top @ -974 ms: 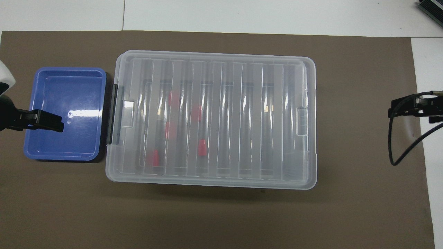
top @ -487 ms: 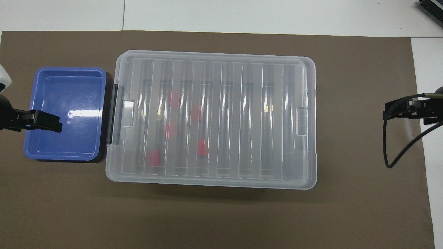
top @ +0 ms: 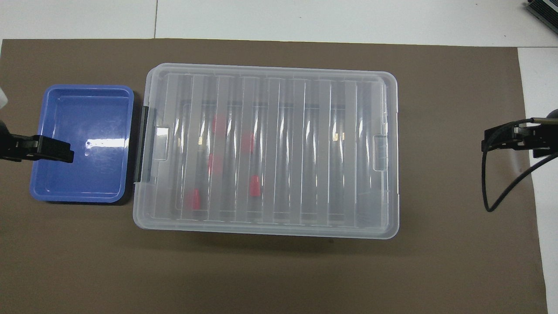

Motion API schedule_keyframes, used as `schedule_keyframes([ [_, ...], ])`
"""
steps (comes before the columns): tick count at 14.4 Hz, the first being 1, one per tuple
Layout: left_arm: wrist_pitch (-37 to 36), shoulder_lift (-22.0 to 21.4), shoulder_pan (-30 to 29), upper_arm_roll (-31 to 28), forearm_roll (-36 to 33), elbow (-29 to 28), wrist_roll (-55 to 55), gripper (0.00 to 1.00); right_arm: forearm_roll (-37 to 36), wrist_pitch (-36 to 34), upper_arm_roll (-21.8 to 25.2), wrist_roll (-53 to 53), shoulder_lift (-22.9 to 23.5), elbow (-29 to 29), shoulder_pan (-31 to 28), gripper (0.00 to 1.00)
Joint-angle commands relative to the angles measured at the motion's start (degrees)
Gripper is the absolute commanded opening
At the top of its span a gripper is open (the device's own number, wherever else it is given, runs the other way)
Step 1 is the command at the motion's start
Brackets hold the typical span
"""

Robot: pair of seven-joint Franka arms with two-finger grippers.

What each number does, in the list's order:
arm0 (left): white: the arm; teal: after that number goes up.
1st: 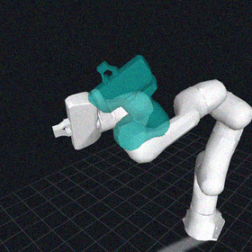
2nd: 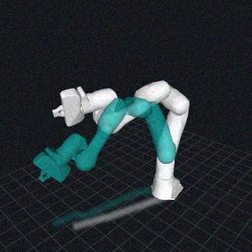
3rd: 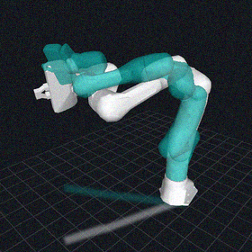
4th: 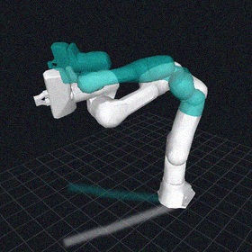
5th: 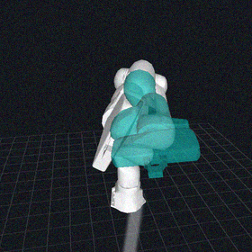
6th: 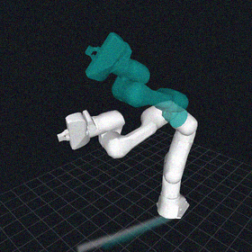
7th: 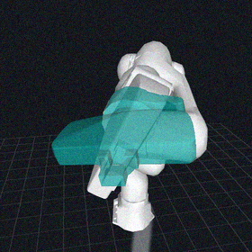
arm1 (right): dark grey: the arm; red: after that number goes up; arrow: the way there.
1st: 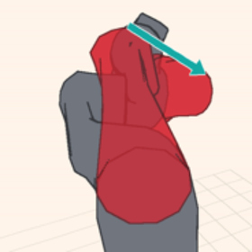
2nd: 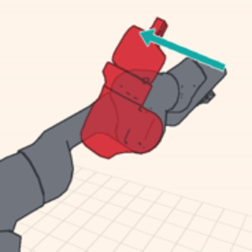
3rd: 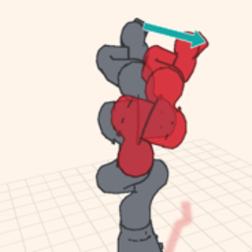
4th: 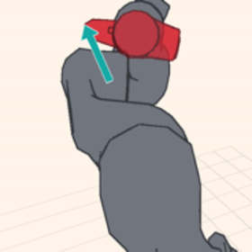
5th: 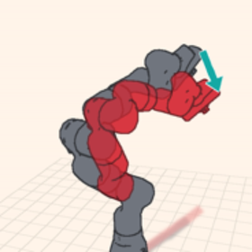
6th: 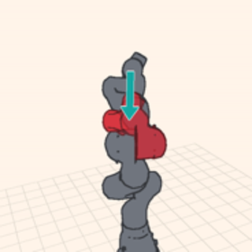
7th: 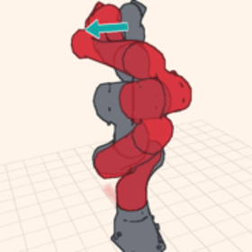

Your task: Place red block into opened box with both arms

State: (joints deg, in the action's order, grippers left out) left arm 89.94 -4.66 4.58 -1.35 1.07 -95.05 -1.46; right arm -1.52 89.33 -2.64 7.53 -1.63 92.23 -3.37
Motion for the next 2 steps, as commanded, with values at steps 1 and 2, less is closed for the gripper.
schedule_keyframes([
  [1, 1.11, -0.88, -0.53, -0.85, -1.42, 0.56, -0.12, 1.0, 0.46, 1.46, -0.43, 1.61, -0.57, 1.11, -0.32, 1.0],
  [2, 0.94, -0.88, -0.62, -1.02, -1.42, 0.92, -0.12, 1.0, 0.55, 1.37, -0.43, 1.61, -0.57, 1.11, -0.32, 1.0],
])
